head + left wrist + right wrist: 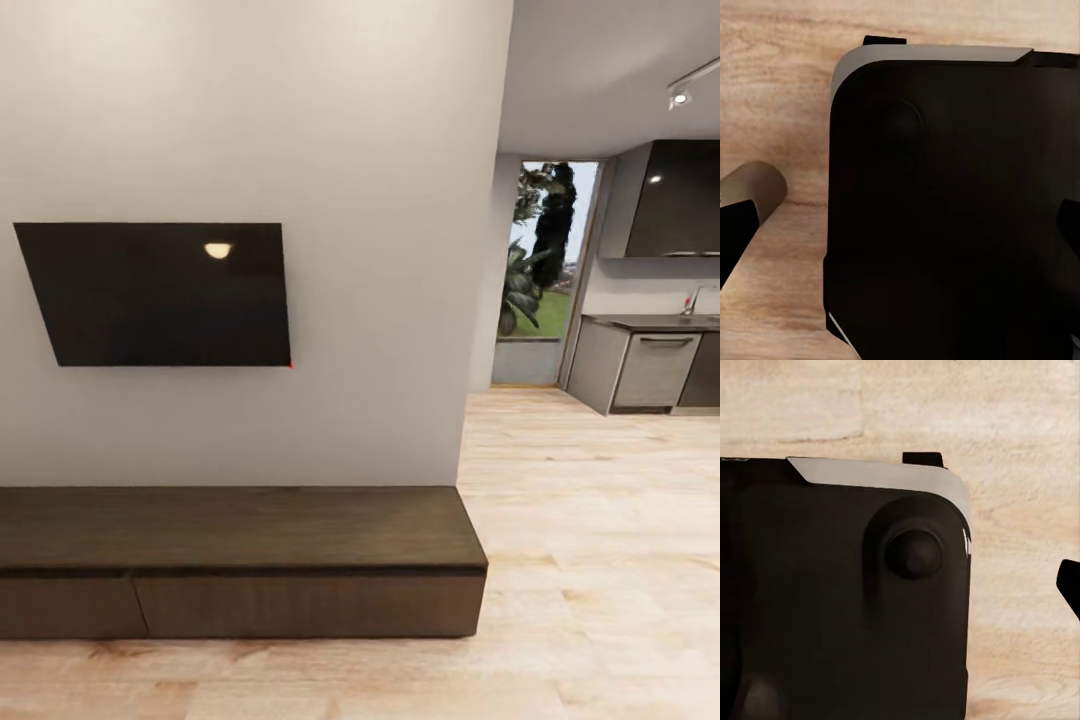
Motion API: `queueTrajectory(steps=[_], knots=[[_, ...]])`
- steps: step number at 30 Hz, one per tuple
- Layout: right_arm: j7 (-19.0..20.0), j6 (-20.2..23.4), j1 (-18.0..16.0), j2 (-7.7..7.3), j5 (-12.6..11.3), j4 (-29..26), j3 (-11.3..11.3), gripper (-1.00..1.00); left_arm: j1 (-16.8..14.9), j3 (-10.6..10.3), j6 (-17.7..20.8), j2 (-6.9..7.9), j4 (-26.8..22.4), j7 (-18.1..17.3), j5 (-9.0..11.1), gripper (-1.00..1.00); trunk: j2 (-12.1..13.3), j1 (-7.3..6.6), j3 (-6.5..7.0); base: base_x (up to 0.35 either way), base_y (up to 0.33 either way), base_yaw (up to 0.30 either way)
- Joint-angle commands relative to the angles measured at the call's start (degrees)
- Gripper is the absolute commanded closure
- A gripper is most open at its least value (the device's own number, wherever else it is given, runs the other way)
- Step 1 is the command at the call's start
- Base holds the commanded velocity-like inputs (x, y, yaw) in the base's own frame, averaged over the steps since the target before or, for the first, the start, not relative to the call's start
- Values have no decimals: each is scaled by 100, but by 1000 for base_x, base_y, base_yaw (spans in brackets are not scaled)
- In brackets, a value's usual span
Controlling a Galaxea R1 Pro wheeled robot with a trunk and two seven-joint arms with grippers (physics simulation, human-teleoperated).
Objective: Place each of the two pumpkins and all three candles from the living room inside a cabinet in the living room (use any cabinet), then make sure every cabinet is closed, and position the cauldron so it is next to a table in the living room.
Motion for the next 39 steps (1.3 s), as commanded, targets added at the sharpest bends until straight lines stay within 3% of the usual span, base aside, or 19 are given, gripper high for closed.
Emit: queueTrajectory(steps=[1, 11, 39], knots=[[6, -3, -2, -1, 2, -1, 0, -100, -1, 15, -2, 0, -4, -1, 30, -100, -3, 0, -6, 45, 11, -1], [3, -3, -1, -1, 2, -1, 0, -100, -1, 13, 2, 0, -4, -1, 30, -100, -3, 0, -6, 217, -16, 116], [-3, -3, -1, -1, 2, -1, 0, -100, -1, 9, -2, -6, -4, -1, 25, -100, -3, 0, -6, 62, -2, 2]])
